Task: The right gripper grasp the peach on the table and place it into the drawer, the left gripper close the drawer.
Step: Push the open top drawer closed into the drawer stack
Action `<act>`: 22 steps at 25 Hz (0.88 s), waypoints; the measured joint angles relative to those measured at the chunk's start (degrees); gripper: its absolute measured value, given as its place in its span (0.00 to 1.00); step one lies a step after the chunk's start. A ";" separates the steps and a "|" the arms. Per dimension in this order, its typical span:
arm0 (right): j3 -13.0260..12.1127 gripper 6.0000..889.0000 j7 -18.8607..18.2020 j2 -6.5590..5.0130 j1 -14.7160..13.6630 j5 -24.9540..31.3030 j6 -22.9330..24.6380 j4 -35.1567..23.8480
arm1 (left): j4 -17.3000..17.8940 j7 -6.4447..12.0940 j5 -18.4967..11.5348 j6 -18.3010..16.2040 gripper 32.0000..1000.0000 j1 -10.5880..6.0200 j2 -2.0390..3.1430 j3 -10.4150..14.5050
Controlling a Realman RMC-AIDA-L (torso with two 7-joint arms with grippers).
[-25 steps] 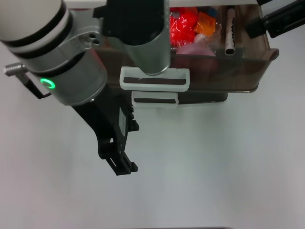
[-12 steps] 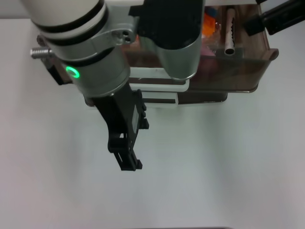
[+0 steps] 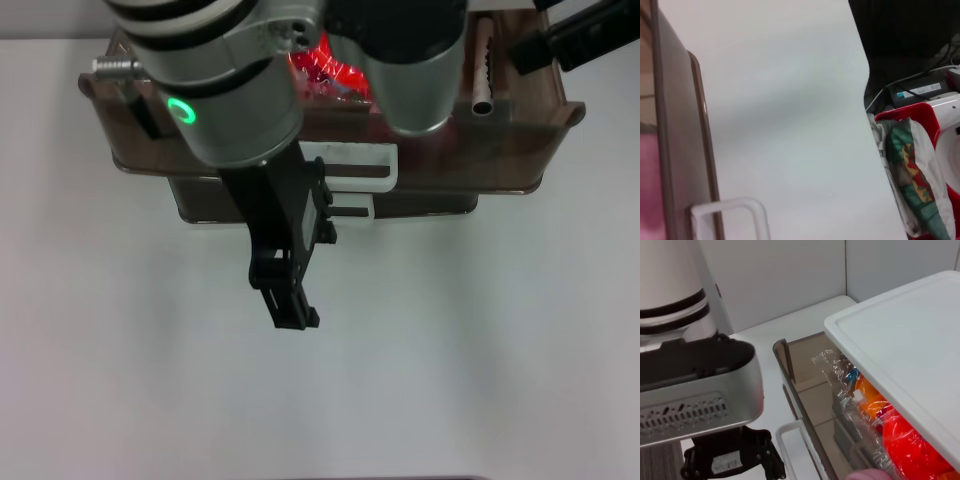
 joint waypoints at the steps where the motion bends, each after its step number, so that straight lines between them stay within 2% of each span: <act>1: 0.00 0.89 -0.03 -0.01 0.03 0.00 0.00 0.02 | -0.72 0.41 -0.07 -0.19 0.84 -0.44 -0.02 -0.41; 6: 0.00 0.89 -0.08 -0.06 0.21 -0.02 0.00 0.15 | -2.89 1.46 -0.25 -0.44 0.84 -1.94 -0.02 -2.36; 15: 0.00 0.89 -0.01 -0.46 0.23 -0.03 0.00 0.49 | -6.05 1.88 -0.31 -3.93 0.84 -3.97 -0.09 -2.76; 22: 0.00 0.89 0.13 -0.48 0.23 -0.02 0.00 0.49 | -8.92 2.61 0.20 -6.00 0.84 -5.18 0.01 -4.23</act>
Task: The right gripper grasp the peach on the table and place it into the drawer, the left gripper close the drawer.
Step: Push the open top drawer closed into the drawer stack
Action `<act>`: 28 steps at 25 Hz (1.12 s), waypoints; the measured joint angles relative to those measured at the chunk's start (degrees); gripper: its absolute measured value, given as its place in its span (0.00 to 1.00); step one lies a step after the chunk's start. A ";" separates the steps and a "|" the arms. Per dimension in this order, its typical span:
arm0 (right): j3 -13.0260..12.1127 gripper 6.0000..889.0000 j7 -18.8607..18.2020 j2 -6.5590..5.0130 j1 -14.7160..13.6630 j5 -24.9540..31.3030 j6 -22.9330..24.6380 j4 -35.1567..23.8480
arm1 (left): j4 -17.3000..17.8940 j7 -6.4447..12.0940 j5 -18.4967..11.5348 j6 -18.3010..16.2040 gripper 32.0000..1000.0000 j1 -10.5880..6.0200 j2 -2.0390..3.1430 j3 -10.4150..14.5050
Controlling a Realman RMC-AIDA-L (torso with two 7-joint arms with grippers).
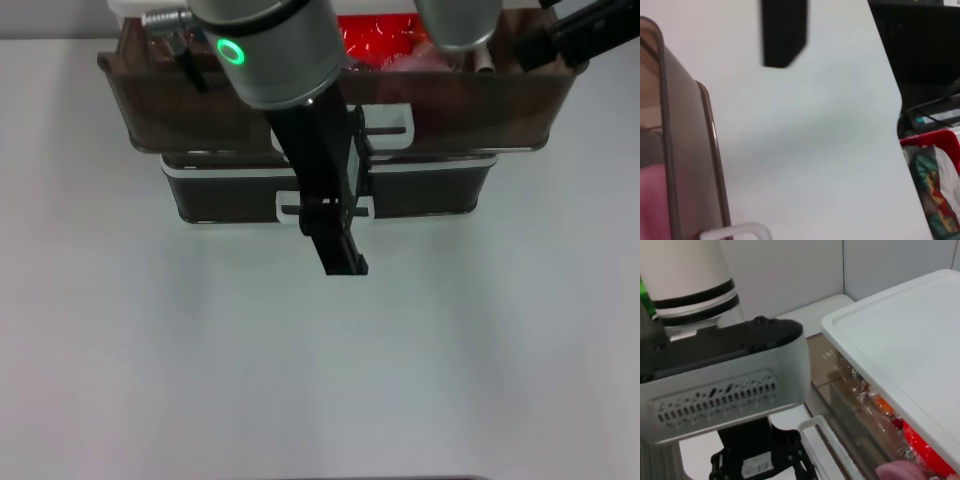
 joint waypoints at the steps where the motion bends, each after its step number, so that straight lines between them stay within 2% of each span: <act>1: 0.00 0.89 0.02 -0.02 0.00 0.00 0.00 0.00 | -0.29 0.18 0.03 -0.31 0.84 -0.08 0.00 -0.30; 3: 0.00 0.89 0.09 -0.08 0.00 0.00 0.00 0.00 | -1.56 0.73 0.14 -1.59 0.84 -0.36 0.04 -1.57; 7: 0.00 0.89 0.10 -0.08 0.00 0.00 0.00 0.00 | -2.87 1.01 0.28 -2.71 0.84 -0.73 0.05 -2.13; 11: 0.00 0.89 0.10 -0.08 0.00 0.00 0.00 0.00 | -3.43 0.88 1.04 -4.63 0.84 -0.84 0.11 -2.32; 18: 0.01 0.89 0.10 -0.07 0.00 0.00 0.00 0.00 | -5.62 0.57 1.34 -6.96 0.84 -1.47 -0.04 -4.83; 28: 0.09 0.89 0.10 -0.07 -0.06 0.00 0.00 0.00 | -6.97 -0.27 1.44 -10.17 0.84 -1.52 -0.10 -5.12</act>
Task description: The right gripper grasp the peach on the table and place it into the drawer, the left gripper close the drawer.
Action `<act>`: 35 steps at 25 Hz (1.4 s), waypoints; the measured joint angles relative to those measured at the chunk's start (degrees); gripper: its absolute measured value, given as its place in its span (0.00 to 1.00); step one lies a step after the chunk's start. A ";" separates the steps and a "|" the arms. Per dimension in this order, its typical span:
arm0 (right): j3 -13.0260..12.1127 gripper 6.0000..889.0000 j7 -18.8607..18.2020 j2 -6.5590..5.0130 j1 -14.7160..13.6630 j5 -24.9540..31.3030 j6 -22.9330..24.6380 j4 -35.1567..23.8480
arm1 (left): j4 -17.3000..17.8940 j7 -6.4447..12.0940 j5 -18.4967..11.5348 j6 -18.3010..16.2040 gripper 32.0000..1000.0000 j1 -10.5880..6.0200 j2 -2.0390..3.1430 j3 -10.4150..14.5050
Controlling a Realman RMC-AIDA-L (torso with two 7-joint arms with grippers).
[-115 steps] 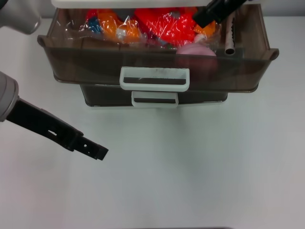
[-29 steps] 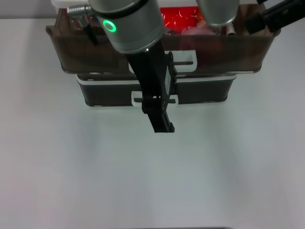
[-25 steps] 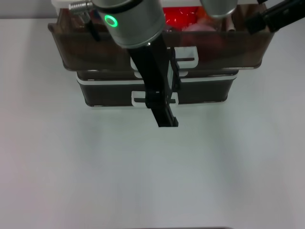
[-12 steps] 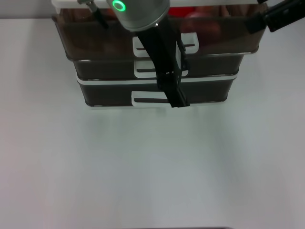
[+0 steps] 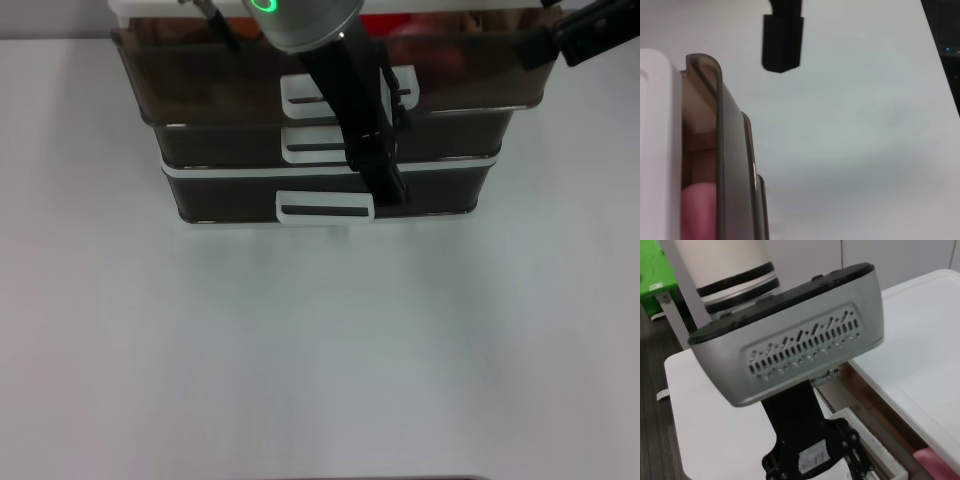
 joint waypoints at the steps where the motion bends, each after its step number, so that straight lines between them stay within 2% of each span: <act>1: 0.00 0.89 0.00 0.00 -0.03 0.00 0.00 0.00 | -0.14 -0.04 -0.01 -0.28 0.84 0.00 0.01 -0.01; 7: 0.00 0.89 0.01 0.00 -0.12 -0.03 0.00 0.00 | -0.18 -0.33 0.18 -1.35 0.84 0.01 0.12 -0.06; 14: 0.00 0.89 0.08 0.00 -0.20 -0.09 0.00 0.00 | -1.04 -1.95 1.71 -4.42 0.84 -0.15 0.24 -0.53; 19: 0.00 0.89 0.08 0.00 -0.41 -0.09 0.00 0.10 | -1.64 -1.69 1.56 -4.30 0.84 -0.53 0.26 -0.72; 25: 0.00 0.89 -0.19 -0.08 -0.51 -0.08 0.00 1.58 | -0.59 -0.91 -0.86 -0.45 0.84 -0.41 0.08 0.74; 30: -0.01 0.89 -0.29 -0.16 -0.49 -0.02 0.00 1.58 | 2.43 -0.66 -1.90 2.86 0.84 0.74 0.04 1.34; 33: -0.01 0.89 -0.30 -0.31 -0.52 0.09 0.05 1.58 | 3.66 -1.17 -1.66 5.24 0.84 1.59 0.09 1.35; 35: 0.00 0.89 -0.29 -0.52 -0.56 0.08 0.08 1.58 | 4.88 -2.20 -0.75 7.09 0.84 2.72 0.18 1.40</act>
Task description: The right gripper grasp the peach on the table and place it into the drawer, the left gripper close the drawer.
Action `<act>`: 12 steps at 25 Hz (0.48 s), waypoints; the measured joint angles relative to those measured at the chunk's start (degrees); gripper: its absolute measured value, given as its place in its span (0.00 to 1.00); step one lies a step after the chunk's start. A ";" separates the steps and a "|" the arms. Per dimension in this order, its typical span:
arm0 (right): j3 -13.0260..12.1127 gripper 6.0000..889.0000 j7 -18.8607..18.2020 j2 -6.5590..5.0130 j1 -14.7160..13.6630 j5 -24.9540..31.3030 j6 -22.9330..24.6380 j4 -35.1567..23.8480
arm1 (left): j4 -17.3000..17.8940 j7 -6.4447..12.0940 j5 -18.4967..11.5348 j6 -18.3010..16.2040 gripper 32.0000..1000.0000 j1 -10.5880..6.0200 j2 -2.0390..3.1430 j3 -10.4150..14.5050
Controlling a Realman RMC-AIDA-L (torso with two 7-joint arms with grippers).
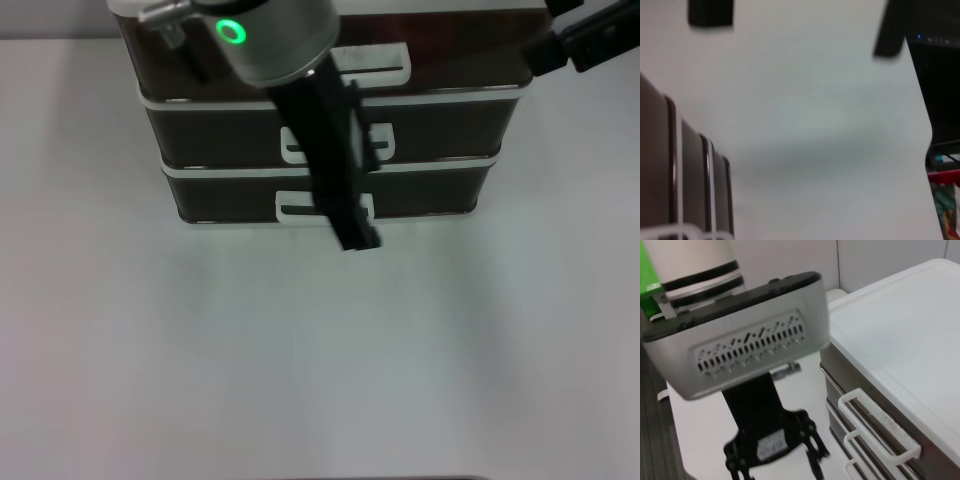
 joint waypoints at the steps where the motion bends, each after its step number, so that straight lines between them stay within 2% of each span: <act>1: 0.00 0.89 0.02 -0.07 -0.03 0.00 0.01 0.00 | 0.86 -0.64 0.74 0.85 0.84 0.62 0.05 0.02; 6: 0.00 0.89 0.15 -0.10 -0.24 0.00 0.01 0.08 | 7.14 -3.53 6.18 3.85 0.84 5.09 0.07 0.08; 7: 0.00 0.89 0.15 -0.10 -0.25 0.00 0.01 0.26 | 7.14 -3.53 6.18 3.85 0.84 5.09 0.07 0.08; 8: 0.00 0.89 0.15 -0.10 -0.33 0.00 0.01 0.51 | 9.26 -4.12 7.44 4.65 0.84 6.85 0.16 0.12; 12: 0.00 0.89 0.03 -0.10 -0.71 -0.05 0.01 1.24 | 10.77 -4.22 8.28 5.11 0.84 8.08 0.24 0.12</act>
